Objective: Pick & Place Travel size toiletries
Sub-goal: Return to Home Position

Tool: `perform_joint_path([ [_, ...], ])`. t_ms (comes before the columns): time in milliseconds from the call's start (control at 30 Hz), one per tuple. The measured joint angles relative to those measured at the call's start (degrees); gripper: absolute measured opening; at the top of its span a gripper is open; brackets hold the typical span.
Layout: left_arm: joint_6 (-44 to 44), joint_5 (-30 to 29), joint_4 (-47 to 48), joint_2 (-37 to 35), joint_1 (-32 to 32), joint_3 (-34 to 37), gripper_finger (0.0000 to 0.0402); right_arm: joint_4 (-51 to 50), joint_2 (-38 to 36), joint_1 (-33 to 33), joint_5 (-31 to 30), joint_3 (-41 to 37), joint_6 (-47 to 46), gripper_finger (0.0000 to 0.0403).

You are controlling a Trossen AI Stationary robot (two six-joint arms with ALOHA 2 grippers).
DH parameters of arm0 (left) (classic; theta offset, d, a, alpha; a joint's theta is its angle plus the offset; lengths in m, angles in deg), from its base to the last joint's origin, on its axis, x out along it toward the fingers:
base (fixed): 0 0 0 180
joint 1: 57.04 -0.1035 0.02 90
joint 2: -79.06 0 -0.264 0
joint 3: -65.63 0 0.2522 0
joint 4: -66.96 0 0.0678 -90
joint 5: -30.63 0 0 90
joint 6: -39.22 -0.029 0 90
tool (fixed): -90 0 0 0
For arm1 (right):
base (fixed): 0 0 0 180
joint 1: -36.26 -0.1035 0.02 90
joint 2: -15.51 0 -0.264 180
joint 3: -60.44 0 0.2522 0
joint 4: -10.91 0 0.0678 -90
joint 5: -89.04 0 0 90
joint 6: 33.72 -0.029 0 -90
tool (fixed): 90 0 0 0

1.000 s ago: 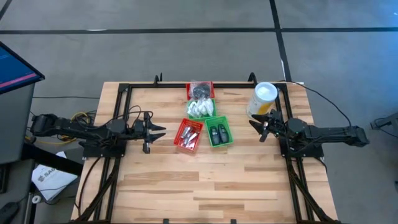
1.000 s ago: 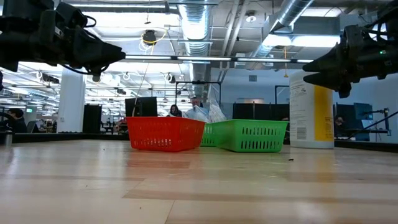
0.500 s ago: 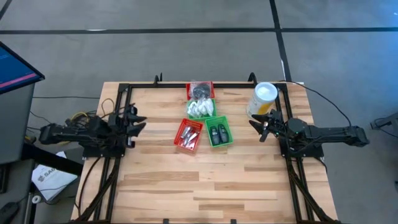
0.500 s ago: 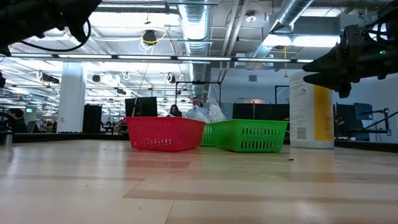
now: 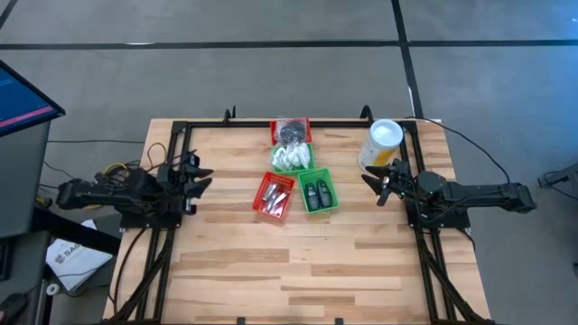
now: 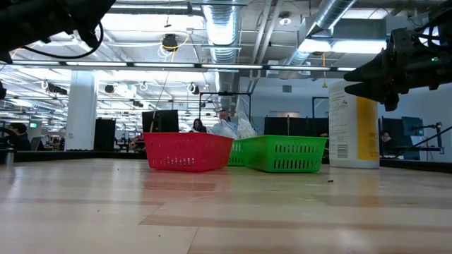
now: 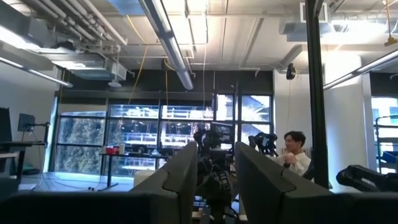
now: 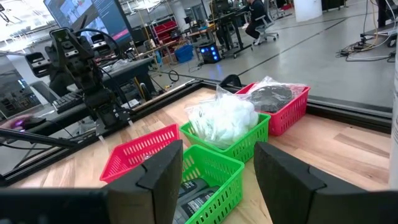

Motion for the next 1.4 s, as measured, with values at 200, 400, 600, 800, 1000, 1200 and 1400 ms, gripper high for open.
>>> perform_joint_path([
  [200, 0.0, 0.0, -0.1, 1.7, 0.0, 0.0, 0.0099, 0.0, 0.0, 0.0, 0.0, 0.0, 0.0, 0.0186],
  [400, 0.0, 0.0, -0.1, 3.5, 0.0, 0.0, 0.0099, 0.0, 0.0, 0.0, 0.0, 0.0, 0.0, 0.0186],
  [600, 0.0, 0.0, -0.3, 5.8, 0.0, 0.0, 0.0099, 0.0, 0.0, 0.0, 0.0, 0.0, 0.0, 0.0186],
  [800, 0.0, 0.0, -0.3, 8.0, 0.0, 0.0, 0.0099, 0.0, 0.0, 0.0, 0.0, 0.0, 0.0, 0.0186],
  [1000, 0.0, 0.0, -0.3, 10.1, 0.0, 0.0, 0.0099, 0.0, 0.0, 0.0, 0.0, 0.0, 0.0, 0.0186],
  [1200, 0.0, 0.0, -0.3, 11.4, 0.0, 0.0, 0.0099, 0.0, 0.0, 0.0, 0.0, 0.0, 0.0, 0.0186],
  [1400, 0.0, 0.0, -0.3, 12.1, 0.0, 0.0, 0.0099, 0.0, 0.0, 0.0, 0.0, 0.0, 0.0, 0.0186],
])
